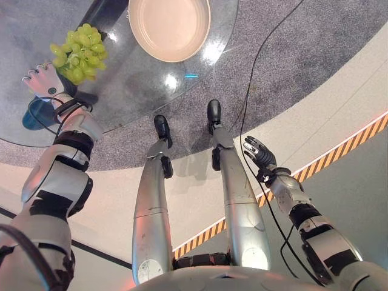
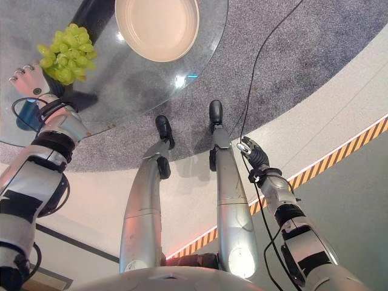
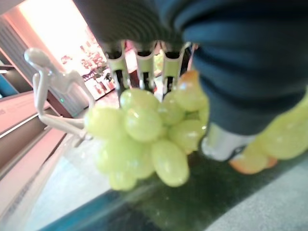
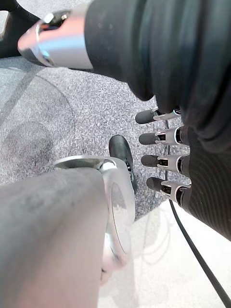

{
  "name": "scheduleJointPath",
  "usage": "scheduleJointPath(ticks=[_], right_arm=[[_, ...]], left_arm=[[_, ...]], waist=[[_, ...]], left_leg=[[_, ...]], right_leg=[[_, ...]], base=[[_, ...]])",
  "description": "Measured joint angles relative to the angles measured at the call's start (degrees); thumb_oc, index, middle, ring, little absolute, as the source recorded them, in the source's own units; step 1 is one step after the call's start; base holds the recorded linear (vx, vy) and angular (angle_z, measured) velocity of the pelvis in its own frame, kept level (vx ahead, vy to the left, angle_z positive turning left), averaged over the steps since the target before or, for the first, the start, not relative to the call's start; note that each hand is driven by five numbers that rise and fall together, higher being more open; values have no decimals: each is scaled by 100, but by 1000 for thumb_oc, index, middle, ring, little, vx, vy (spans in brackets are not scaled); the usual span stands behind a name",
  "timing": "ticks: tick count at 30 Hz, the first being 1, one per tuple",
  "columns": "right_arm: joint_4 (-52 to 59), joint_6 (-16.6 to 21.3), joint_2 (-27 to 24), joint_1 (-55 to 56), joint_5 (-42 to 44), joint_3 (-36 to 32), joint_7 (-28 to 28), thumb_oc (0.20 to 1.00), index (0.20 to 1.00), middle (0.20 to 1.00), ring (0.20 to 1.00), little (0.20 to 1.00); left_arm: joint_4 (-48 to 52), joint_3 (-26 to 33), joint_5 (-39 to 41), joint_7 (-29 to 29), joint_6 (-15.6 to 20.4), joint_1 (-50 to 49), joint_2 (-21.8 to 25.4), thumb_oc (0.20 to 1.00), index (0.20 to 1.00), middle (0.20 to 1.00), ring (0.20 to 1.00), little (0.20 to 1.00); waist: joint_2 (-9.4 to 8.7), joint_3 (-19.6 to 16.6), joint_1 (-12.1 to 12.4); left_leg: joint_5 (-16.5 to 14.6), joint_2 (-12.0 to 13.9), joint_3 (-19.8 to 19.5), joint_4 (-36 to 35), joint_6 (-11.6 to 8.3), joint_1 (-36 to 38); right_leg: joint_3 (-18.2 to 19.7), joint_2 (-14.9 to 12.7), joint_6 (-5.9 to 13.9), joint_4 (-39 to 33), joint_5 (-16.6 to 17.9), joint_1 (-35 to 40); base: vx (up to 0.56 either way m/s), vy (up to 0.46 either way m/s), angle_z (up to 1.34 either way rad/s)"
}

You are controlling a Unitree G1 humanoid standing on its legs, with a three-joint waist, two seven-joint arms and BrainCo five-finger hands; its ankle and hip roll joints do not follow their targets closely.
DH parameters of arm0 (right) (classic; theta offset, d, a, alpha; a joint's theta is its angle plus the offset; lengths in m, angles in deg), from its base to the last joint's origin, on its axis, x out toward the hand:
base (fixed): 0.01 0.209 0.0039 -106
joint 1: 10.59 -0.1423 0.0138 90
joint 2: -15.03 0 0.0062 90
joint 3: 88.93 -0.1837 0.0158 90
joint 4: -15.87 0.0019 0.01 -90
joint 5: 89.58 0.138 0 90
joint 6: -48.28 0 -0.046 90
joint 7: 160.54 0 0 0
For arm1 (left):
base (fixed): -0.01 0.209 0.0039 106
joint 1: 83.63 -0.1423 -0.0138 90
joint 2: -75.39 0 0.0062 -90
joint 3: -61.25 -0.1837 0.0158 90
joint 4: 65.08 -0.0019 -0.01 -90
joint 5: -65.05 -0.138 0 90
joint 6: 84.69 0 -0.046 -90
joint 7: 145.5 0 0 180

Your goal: Pick up fruits into the plate

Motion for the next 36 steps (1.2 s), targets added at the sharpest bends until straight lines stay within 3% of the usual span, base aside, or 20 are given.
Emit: scheduleJointPath(ticks=[17,28,36], right_arm=[[24,70,-3,38,120,0,128,1000,1000,1000,1000,1000],[29,77,3,181,110,0,243,1000,1000,1000,1000,1000],[58,61,39,470,101,-2,312,1000,1000,1000,1000,1000]], left_arm=[[-39,-2,46,-10,33,26,34,200,200,200,200,200],[9,21,562,172,776,-207,29,200,200,200,200,200],[586,261,653,234,1271,-786,28,200,200,200,200,200]], waist=[[-13,-7,-23],[-20,-11,-20],[-17,-8,105]], left_leg=[[-18,0,-1,64,-6,-74],[-98,-15,24,62,26,413],[-74,-70,21,-325,19,1423]], right_leg=[[52,35,2,11,1,-66],[93,29,26,-14,-17,424],[81,-13,30,-152,-88,1308]], base=[[0,0,0],[4,-4,-1],[18,-55,2]])
